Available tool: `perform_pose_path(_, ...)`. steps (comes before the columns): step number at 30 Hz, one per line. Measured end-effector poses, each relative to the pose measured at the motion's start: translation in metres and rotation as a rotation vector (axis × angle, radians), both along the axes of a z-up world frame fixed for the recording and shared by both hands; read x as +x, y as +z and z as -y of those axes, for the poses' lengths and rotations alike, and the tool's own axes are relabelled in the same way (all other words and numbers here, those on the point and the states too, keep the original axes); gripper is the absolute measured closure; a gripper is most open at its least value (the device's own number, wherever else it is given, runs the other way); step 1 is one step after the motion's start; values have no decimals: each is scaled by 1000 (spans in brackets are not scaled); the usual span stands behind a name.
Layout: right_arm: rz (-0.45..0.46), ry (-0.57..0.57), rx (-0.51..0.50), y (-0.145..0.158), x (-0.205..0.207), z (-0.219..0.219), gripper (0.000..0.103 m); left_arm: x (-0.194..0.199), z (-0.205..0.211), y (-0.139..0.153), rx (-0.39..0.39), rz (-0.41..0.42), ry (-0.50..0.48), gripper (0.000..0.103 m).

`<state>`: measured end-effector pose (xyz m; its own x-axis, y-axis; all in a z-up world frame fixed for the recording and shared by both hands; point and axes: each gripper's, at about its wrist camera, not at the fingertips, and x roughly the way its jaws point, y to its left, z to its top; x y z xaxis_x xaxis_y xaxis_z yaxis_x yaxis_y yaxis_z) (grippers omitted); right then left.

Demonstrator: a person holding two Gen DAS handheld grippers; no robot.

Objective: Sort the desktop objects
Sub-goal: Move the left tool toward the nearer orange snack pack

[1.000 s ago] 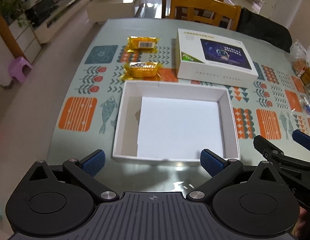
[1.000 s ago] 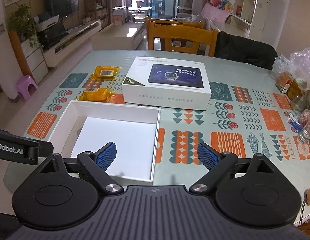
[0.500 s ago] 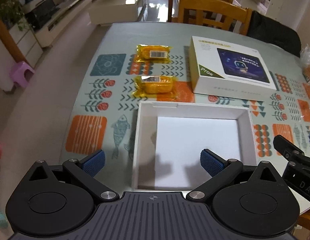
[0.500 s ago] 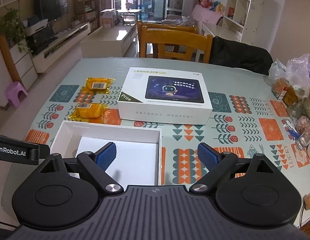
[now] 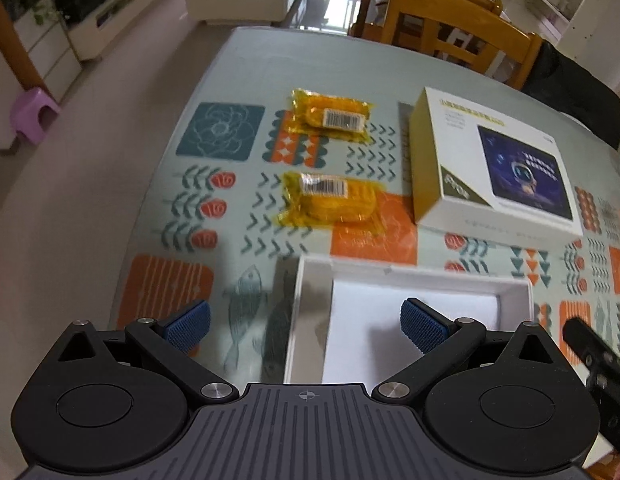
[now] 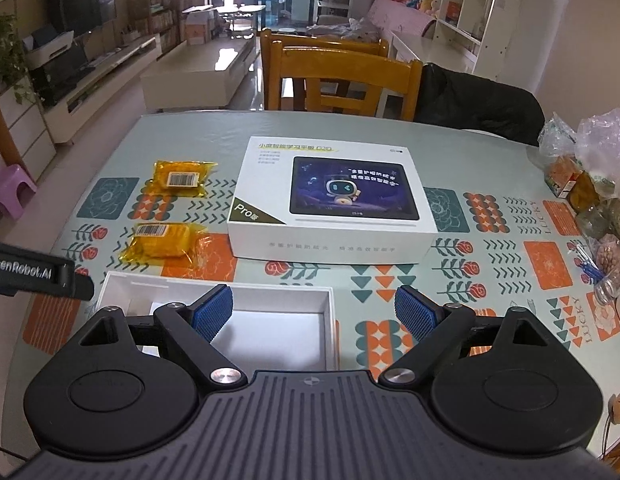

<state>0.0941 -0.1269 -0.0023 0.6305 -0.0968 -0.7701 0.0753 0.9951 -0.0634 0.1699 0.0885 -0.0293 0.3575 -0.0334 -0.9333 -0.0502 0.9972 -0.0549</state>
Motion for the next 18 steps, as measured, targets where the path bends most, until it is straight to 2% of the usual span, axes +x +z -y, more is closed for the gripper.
perform_pose_path(8,-45,-15,-9,-11,32,-10,0,52,16,-15,25,26,-58,0)
perform_pose_path(18,-93,-54,-53,-22,60,-10,0,91,33,-44,25,-15,-96,0)
